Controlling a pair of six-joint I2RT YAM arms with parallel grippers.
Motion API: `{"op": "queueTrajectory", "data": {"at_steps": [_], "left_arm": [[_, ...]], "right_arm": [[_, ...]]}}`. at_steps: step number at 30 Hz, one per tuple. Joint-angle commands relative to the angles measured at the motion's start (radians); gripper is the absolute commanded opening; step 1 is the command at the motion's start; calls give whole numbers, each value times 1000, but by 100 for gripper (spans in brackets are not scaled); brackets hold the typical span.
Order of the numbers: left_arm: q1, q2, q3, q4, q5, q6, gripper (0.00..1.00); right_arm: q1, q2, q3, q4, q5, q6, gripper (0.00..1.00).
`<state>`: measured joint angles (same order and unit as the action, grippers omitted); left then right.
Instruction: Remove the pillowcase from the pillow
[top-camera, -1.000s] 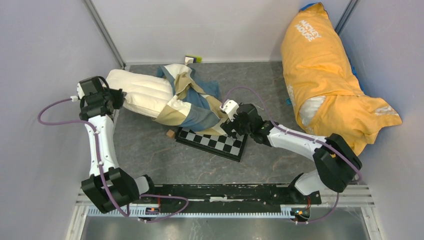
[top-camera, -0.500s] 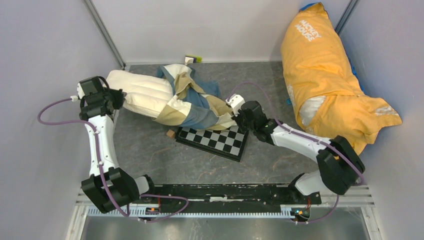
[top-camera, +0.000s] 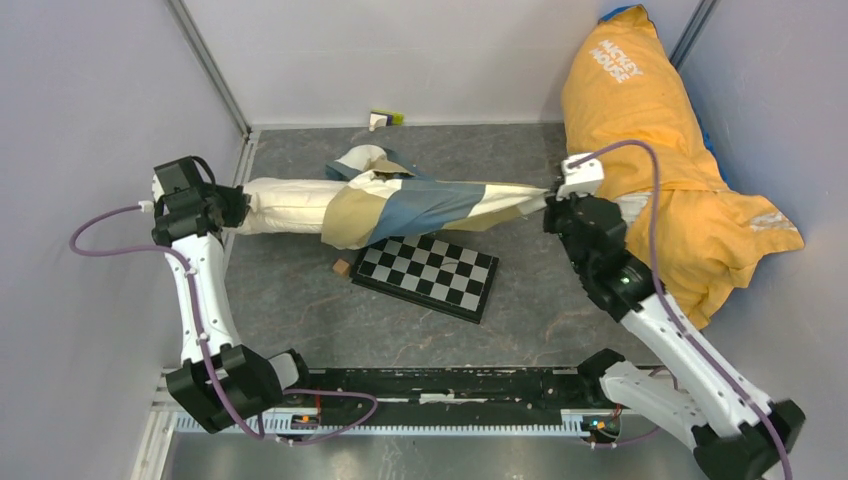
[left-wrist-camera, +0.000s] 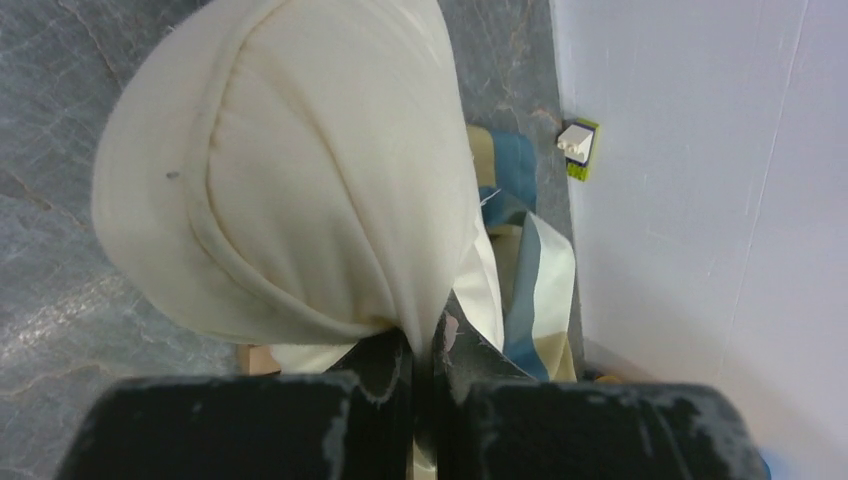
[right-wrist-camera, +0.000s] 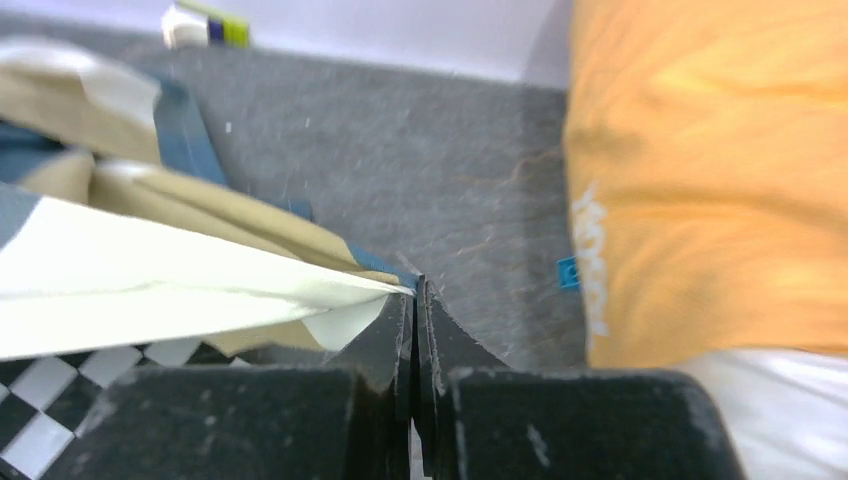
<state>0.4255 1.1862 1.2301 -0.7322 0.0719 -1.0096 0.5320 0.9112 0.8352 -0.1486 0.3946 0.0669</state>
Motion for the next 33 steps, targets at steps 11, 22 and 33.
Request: {"op": "queueTrajectory", "data": {"at_steps": [11, 22, 33], "left_arm": [[78, 17, 65, 80, -169, 5, 2], [95, -27, 28, 13, -332, -63, 8], [93, -83, -130, 287, 112, -76, 2]], "right_arm": [[-56, -233, 286, -209, 553, -57, 0], [-57, -266, 286, -230, 575, -8, 0], [-56, -178, 279, -76, -344, -58, 0]]}}
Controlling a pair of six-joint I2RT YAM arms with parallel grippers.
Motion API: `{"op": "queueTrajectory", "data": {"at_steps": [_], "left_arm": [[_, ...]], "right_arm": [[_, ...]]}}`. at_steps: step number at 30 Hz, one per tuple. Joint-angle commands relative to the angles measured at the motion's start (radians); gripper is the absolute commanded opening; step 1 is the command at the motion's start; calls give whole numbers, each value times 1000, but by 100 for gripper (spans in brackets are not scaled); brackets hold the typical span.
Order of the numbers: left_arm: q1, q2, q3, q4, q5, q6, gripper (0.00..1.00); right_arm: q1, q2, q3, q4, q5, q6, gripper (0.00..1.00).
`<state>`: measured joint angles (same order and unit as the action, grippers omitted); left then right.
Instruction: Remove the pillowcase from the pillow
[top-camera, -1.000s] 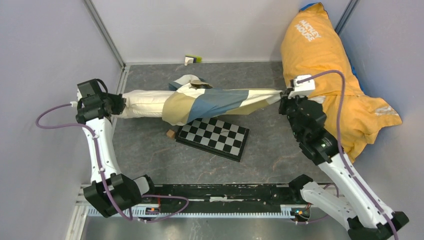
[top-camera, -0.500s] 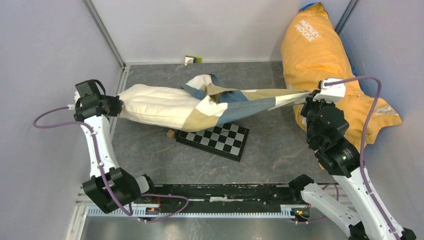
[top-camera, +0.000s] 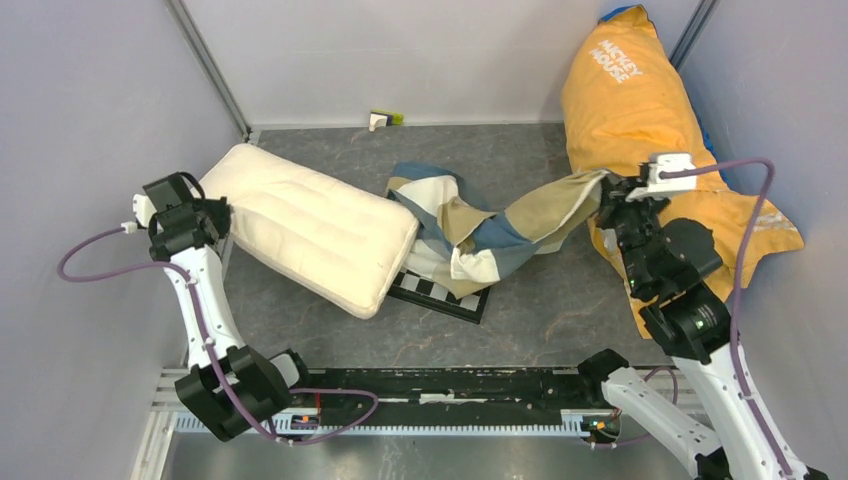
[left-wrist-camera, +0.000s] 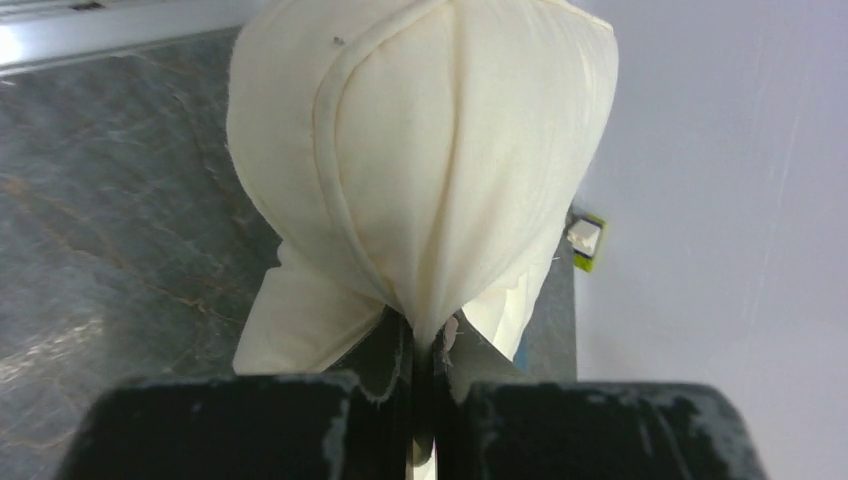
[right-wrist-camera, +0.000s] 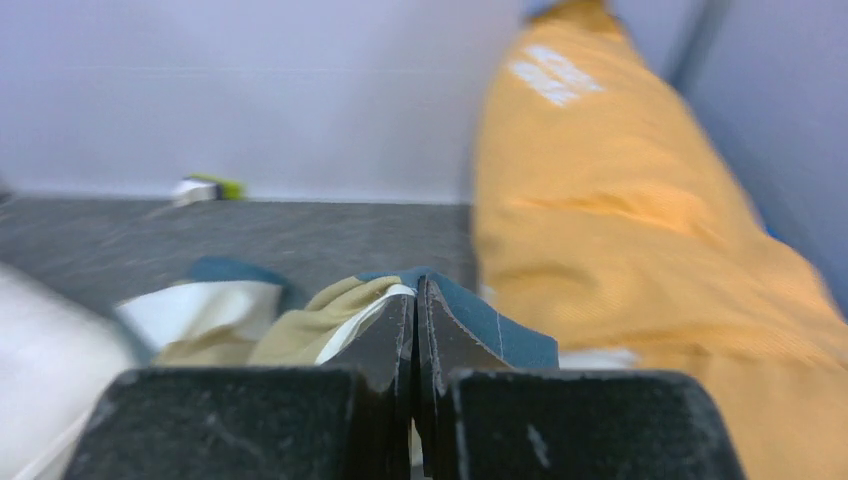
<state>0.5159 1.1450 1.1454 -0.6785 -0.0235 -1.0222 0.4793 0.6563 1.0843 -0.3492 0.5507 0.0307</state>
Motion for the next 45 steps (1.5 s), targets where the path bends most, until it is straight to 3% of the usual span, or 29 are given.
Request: {"op": "queueTrajectory", "data": {"at_steps": [1, 4, 7, 8, 10, 11, 13, 15, 18, 22, 24, 27, 35, 36, 38, 42, 43, 45], "left_arm": [[1, -50, -55, 238, 228, -61, 2], [0, -83, -97, 256, 278, -42, 2], [0, -121, -133, 257, 287, -18, 6], [1, -130, -147, 258, 284, -14, 12], [1, -144, -168, 260, 270, -9, 34], [1, -146, -176, 261, 265, -7, 48], [1, -144, -179, 255, 255, 4, 70], [0, -140, -163, 242, 250, 37, 85], [0, -148, -101, 216, 242, 158, 93], [-103, -170, -5, 237, 411, 439, 96], [-237, -167, 24, 217, 404, 519, 99], [-454, -139, 67, 140, 262, 576, 100], [-803, -75, 33, 51, 30, 617, 100], [-833, -64, 30, 41, -3, 620, 100], [-889, -44, 24, 28, -49, 628, 100], [-948, -6, 14, 12, -59, 647, 100], [-960, 11, 19, 1, -63, 651, 100], [-994, 46, 37, -35, -79, 660, 100]], "right_arm": [[-4, 111, 45, 124, -589, -23, 0], [-4, 257, 110, 57, -797, -23, 5], [-2, 395, 130, -20, -887, -47, 8], [0, 428, 116, -28, -889, -50, 10], [7, 474, 70, -20, -886, -54, 19], [10, 492, 46, -15, -878, -54, 27], [23, 526, 14, -22, -821, -52, 69], [48, 549, -9, -32, -752, -57, 96], [92, 575, -39, -46, -644, -64, 98], [124, 618, -85, -50, -580, -63, 98], [128, 645, -122, -37, -574, -56, 98], [127, 676, -188, 9, -580, -36, 98], [128, 771, -294, 177, -592, 20, 97], [128, 773, -292, 185, -579, 22, 91], [127, 762, -277, 193, -557, 29, 68], [124, 705, -214, 185, -468, 46, 7], [122, 693, -185, 175, -447, 44, 0], [120, 678, -121, 150, -421, 27, 0]]}}
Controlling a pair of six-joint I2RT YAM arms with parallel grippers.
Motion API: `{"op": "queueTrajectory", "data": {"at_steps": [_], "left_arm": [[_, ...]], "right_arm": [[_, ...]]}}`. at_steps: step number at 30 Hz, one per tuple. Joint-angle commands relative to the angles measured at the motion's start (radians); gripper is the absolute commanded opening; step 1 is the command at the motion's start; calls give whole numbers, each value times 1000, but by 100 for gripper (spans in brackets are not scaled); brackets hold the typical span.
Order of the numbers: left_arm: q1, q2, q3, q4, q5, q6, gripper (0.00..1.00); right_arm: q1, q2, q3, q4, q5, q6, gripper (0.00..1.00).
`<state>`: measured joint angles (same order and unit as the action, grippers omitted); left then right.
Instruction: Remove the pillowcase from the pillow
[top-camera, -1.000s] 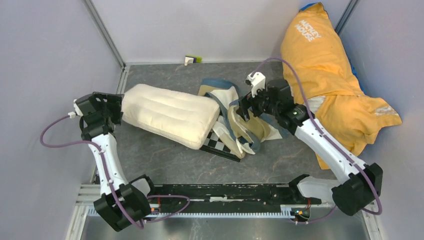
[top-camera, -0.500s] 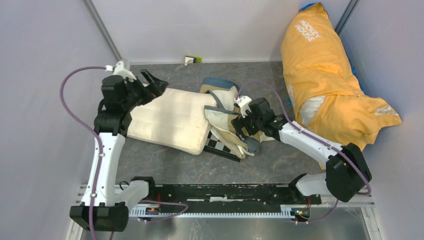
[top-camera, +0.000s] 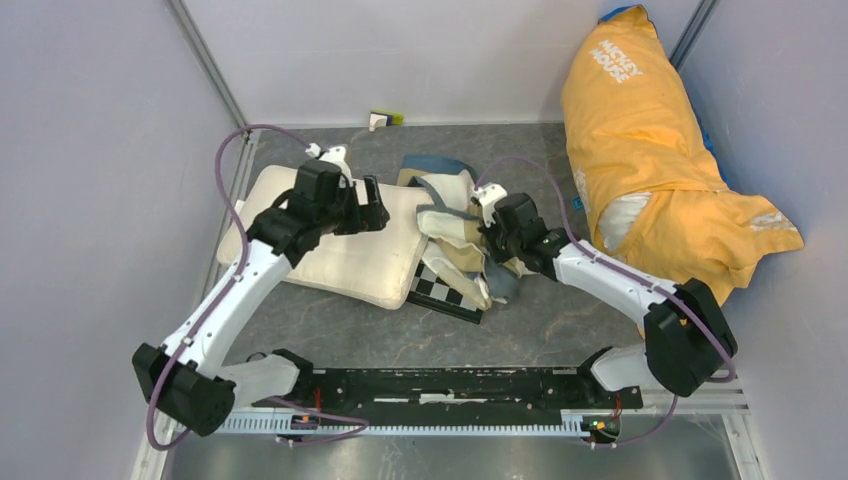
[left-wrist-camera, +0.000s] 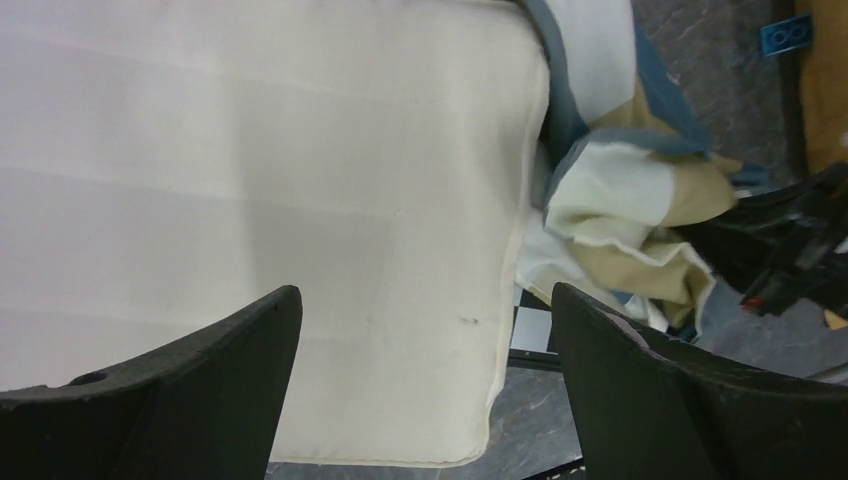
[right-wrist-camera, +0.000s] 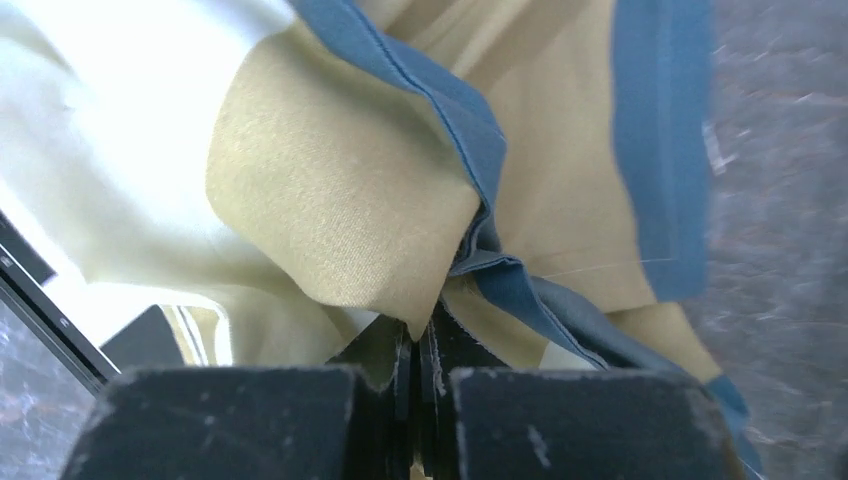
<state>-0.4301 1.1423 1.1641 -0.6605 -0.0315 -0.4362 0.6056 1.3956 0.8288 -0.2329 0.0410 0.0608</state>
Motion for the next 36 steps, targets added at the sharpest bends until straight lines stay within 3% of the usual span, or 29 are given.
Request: {"op": "queueTrajectory", "data": {"at_steps": [1, 10, 14, 21, 25, 28, 32, 36], "left_arm": [[-65, 72, 32, -74, -80, 80, 99], [-278, 231, 108, -130, -307, 63, 100], [-342, 312, 165, -140, -392, 53, 100], [-383, 497, 267, -177, -507, 63, 100], [-350, 595, 301, -223, -600, 30, 100], [-218, 649, 317, -287, -560, -18, 100], [-98, 607, 263, -283, -546, -53, 100], [-65, 507, 229, -252, -547, -56, 100]], "right_arm": [[-6, -68, 176, 17, 106, -10, 0], [-35, -54, 579, -81, 404, -98, 0], [-48, -55, 684, -77, 543, -136, 0], [-55, -46, 724, -63, 539, -156, 0], [-57, -13, 684, -23, 499, -159, 0], [-59, 57, 712, -17, 463, -154, 0], [-63, 171, 795, -18, 450, -145, 0], [-69, 271, 898, -27, 410, -123, 3]]}}
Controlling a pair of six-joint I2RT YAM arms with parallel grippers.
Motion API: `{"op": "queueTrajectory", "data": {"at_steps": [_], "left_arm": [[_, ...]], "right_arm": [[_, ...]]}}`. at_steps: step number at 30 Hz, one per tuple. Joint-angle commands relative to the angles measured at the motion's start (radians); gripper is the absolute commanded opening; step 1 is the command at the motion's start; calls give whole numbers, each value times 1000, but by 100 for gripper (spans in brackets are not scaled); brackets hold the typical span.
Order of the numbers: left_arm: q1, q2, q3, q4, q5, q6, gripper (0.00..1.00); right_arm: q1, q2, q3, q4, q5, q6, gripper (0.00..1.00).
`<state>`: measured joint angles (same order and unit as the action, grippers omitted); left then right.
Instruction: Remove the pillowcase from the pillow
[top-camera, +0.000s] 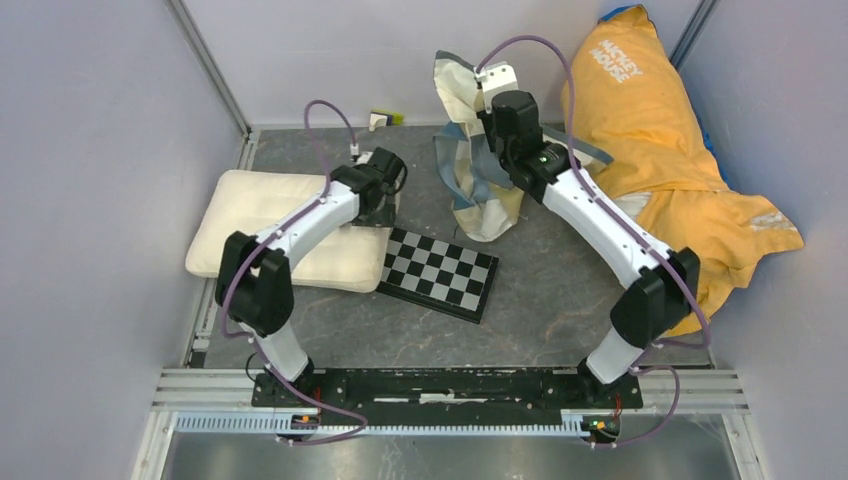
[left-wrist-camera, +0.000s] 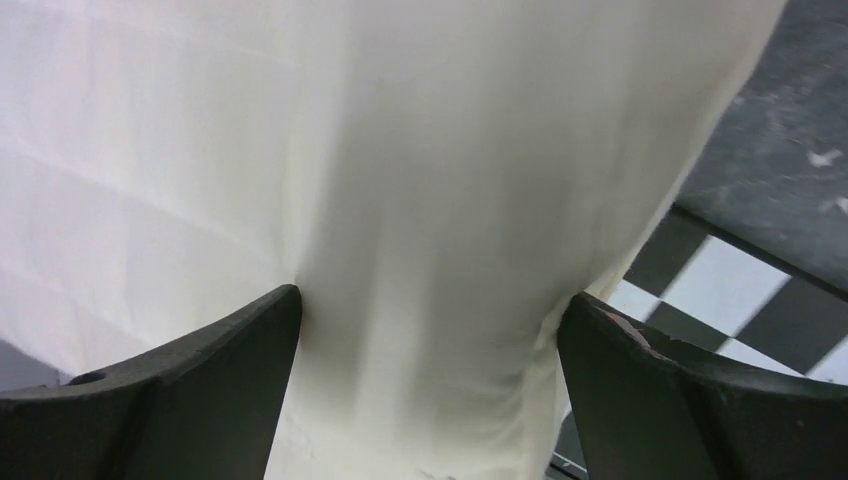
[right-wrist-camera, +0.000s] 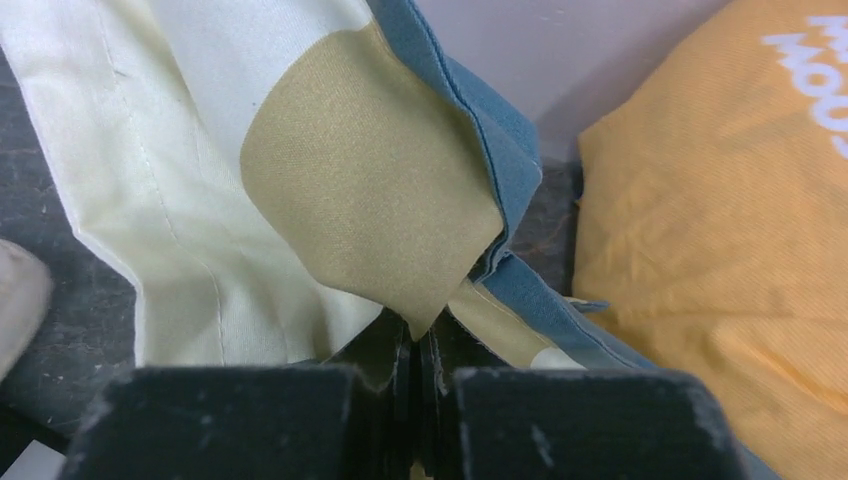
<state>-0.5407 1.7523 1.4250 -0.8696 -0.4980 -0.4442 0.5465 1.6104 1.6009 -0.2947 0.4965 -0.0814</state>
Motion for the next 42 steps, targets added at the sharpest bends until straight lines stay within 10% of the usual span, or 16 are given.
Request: {"op": "queueTrajectory", "data": {"at_steps": [1, 3, 6, 28, 42], "left_arm": [[45, -125, -27, -42, -76, -46, 100], [43, -178, -21, -34, -39, -33, 100], [34, -293, -45, -4, 4, -18, 100], [28, -1189, -906, 633, 141, -61, 100], [61, -1083, -1076, 1101, -41, 297, 100]], "right_arm": [[-13, 80, 169, 2, -74, 20, 22], [-16, 119, 248, -75, -110, 18, 75], [-16, 51, 178, -72, -146, 19, 98], [-14, -1015, -1346, 606, -422, 189, 98], [-50, -777, -1336, 670, -22, 57, 97]]}}
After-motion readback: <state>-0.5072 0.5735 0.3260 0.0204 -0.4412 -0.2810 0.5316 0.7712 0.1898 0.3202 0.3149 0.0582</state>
